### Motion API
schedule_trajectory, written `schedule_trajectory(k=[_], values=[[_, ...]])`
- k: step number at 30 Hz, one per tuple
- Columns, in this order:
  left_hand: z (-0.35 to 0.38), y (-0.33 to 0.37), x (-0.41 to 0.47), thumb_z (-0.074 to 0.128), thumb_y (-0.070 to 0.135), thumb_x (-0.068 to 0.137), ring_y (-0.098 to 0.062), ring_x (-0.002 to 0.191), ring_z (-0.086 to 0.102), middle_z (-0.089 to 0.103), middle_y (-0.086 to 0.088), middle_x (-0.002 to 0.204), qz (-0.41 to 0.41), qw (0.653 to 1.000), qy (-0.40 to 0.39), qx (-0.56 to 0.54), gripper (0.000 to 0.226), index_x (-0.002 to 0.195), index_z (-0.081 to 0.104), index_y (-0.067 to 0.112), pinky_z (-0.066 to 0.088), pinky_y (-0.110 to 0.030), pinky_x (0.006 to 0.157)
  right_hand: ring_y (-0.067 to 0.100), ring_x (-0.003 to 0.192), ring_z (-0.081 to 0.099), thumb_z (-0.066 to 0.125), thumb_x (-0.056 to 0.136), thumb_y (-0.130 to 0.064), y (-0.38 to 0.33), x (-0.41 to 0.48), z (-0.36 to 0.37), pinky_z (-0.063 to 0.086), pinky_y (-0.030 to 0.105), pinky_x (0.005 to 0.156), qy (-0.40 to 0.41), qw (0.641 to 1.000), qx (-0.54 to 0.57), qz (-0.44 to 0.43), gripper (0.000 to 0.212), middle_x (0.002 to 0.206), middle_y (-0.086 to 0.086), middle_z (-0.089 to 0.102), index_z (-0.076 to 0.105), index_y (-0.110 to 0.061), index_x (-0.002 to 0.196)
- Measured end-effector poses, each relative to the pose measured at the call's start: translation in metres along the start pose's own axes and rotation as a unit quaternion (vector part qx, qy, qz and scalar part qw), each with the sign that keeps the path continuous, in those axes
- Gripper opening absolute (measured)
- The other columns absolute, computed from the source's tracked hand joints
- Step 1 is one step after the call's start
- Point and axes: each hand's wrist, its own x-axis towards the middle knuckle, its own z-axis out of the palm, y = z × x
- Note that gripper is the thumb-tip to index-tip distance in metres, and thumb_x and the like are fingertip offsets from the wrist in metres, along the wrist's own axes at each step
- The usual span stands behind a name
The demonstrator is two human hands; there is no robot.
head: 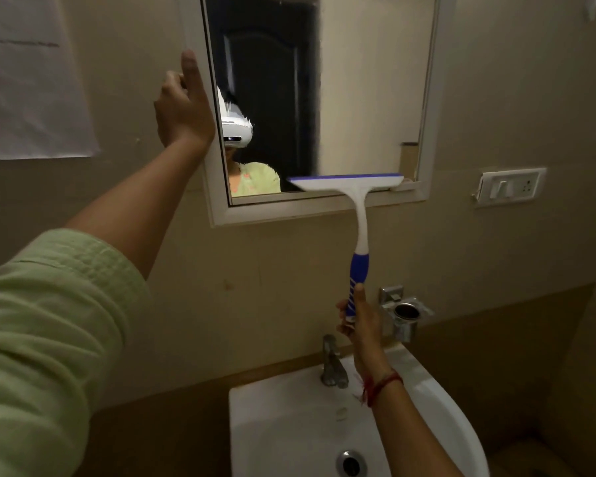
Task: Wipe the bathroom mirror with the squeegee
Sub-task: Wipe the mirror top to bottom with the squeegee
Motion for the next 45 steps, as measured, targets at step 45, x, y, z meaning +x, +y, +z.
schedule_trajectory(k=[45], values=[[0.001, 0.000, 0.002, 0.023, 0.053, 0.096, 0.002, 0.055, 0.035, 0.039, 0.012, 0.062, 0.000, 1.000, 0.004, -0.004, 0.043, 0.068, 0.040, 0.025, 0.029, -0.010, 0.045, 0.004, 0.055, 0.047, 0.049, 0.082, -0.048, -0.084, -0.009, 0.032, 0.042, 0.026, 0.060, 0.024, 0.968, 0.047, -0.244, 0.034, 0.060, -0.006, 0.053, 0.064, -0.025, 0.063]])
